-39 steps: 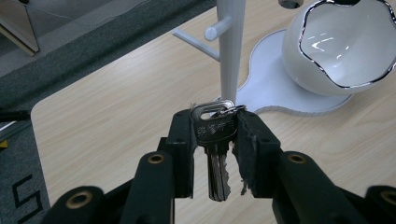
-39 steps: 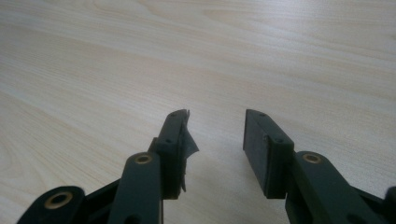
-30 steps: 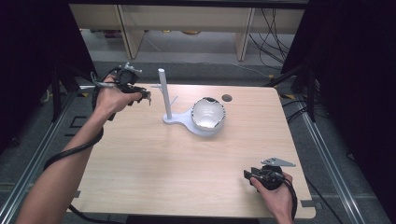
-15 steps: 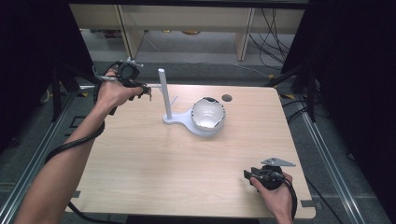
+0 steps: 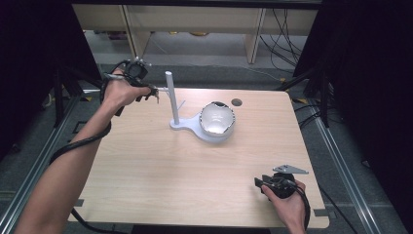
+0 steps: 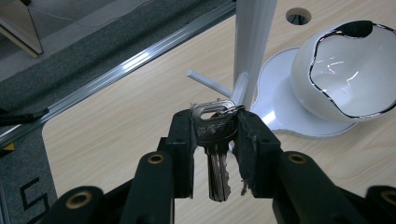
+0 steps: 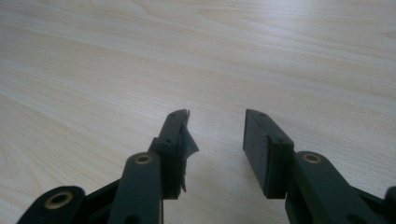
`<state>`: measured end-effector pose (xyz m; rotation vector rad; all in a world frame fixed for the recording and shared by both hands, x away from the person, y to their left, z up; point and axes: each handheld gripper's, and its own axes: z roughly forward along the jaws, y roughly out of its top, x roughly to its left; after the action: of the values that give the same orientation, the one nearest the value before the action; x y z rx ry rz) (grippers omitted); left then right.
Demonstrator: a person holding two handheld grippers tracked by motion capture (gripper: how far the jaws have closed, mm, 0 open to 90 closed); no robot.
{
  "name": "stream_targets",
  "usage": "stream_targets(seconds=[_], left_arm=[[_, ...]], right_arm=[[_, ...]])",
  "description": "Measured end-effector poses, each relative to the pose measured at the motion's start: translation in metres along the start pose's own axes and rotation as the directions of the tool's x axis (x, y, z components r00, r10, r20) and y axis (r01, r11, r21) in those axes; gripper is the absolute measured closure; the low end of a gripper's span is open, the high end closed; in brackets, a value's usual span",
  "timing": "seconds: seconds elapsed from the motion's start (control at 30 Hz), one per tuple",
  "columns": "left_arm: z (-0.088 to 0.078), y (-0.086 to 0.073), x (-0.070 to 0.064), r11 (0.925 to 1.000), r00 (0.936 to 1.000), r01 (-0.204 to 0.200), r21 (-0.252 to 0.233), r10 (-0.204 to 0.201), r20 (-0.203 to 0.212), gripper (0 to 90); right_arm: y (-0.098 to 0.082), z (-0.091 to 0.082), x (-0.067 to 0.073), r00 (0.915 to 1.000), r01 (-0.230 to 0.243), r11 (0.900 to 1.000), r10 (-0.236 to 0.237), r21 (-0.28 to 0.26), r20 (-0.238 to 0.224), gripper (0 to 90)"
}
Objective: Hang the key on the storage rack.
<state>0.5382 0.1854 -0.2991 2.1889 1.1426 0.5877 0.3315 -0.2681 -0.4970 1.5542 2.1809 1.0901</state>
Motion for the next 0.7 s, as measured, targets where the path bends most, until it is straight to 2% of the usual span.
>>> stream_targets(seconds=[0.03, 0.07, 0.1, 0.37, 0.47, 0.5, 0.53, 0.63, 0.67, 0.7], left_arm=[[0.0, 0.0, 0.0, 1.0, 1.0, 0.0, 0.0, 0.0, 0.0, 67.5], [-0.001, 0.001, 0.001, 0.9998, 1.0, -0.003, 0.02, 0.003, 0.003, 67.5], [0.0, 0.001, 0.0, 1.0, 1.0, -0.001, 0.005, 0.001, 0.001, 67.5], [0.002, 0.005, 0.003, 0.9997, 1.0, -0.004, 0.025, 0.004, 0.007, 67.4], [0.003, 0.007, 0.003, 0.9995, 1.0, -0.003, 0.032, 0.003, 0.005, 67.4], [0.002, 0.008, 0.003, 0.9986, 1.0, -0.006, 0.053, 0.005, 0.007, 67.4], [0.004, 0.008, 0.003, 0.9992, 0.9999, -0.008, 0.038, 0.007, 0.009, 67.4], [0.004, 0.01, 0.004, 0.9982, 0.9998, -0.015, 0.059, 0.015, 0.01, 67.4], [0.004, 0.012, 0.004, 0.9971, 0.9998, -0.017, 0.075, 0.016, 0.009, 67.4], [0.004, 0.012, 0.004, 0.9971, 0.9998, -0.017, 0.075, 0.016, 0.009, 67.4]], right_arm=[[0.0, 0.0, 0.0, 1.0, 0.0, 1.0, 0.0, 0.0, 0.0, 60.8], [0.0, 0.0, 0.0, 1.0, -0.002, 1.0, 0.002, 0.003, -0.001, 60.8], [0.0, 0.0, 0.0, 1.0, -0.003, 1.0, 0.003, 0.0, -0.001, 60.8], [0.0, 0.0, 0.001, 1.0, -0.005, 1.0, 0.005, 0.008, 0.004, 60.8], [0.0, 0.003, 0.001, 0.9998, -0.005, 1.0, 0.005, 0.003, 0.021, 60.8], [0.0, 0.003, 0.001, 0.9997, -0.008, 1.0, 0.008, 0.005, 0.024, 60.8], [0.0, 0.003, 0.001, 0.9998, -0.006, 1.0, 0.006, 0.004, 0.02, 60.8], [0.0, 0.001, 0.001, 1.0, -0.006, 1.0, 0.006, 0.011, 0.007, 60.7], [0.0, 0.001, -0.001, 0.9999, 0.011, 1.0, -0.011, 0.001, 0.009, 60.7], [-0.001, 0.001, 0.0, 1.0, -0.002, 1.0, 0.002, 0.004, 0.009, 60.7]])
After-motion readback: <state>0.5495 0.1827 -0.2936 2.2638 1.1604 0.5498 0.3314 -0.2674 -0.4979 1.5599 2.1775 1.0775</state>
